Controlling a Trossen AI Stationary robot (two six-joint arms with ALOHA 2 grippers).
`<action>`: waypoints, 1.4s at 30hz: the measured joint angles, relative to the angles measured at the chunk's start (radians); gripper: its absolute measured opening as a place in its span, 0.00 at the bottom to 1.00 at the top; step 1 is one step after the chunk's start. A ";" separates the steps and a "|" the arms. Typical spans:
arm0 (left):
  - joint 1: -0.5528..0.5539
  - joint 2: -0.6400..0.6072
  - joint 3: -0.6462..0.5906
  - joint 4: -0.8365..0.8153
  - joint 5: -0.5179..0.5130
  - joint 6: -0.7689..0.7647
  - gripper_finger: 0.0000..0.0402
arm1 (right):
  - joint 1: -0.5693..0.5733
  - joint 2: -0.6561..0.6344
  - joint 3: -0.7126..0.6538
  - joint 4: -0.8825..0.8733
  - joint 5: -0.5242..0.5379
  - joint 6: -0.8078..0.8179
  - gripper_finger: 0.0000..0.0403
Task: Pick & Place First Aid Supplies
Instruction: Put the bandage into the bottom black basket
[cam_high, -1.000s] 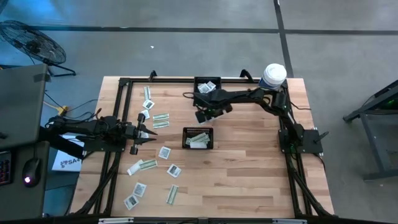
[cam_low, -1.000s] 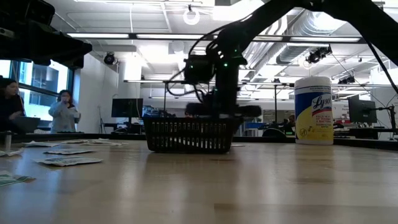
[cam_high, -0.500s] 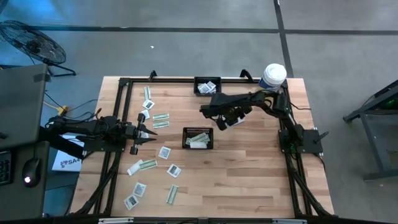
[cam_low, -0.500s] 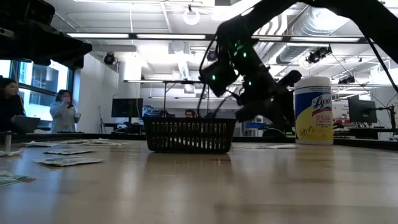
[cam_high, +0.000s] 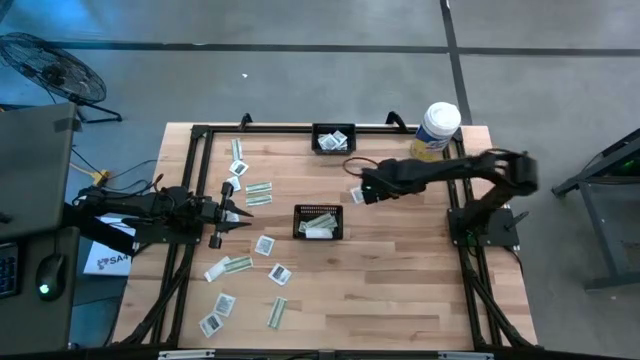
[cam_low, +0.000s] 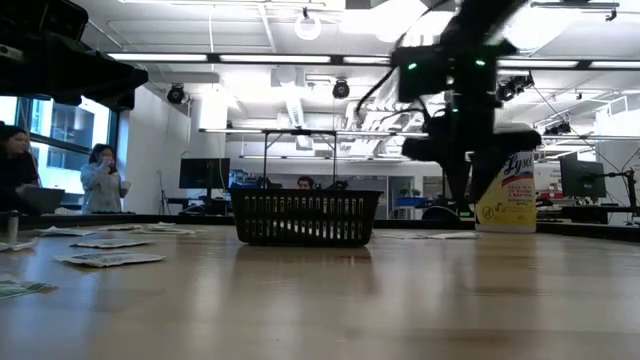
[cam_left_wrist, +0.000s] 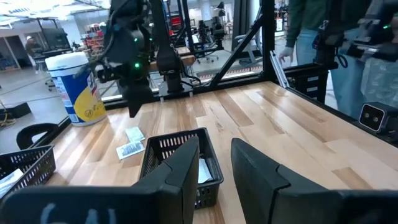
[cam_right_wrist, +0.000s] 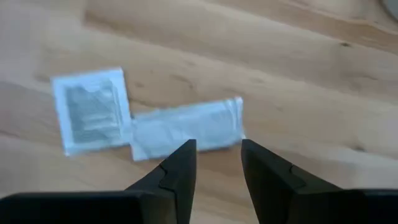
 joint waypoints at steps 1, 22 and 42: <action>0.000 0.000 0.000 0.000 0.000 0.000 0.23 | -0.008 -0.036 -0.057 0.073 0.011 -0.008 0.30; 0.000 0.000 0.000 0.000 0.000 0.000 0.23 | -0.048 -0.104 -0.425 0.614 0.014 -0.196 0.14; 0.000 0.000 0.000 0.000 0.000 0.000 0.23 | 0.127 -0.133 -0.139 -0.044 0.205 -0.006 0.01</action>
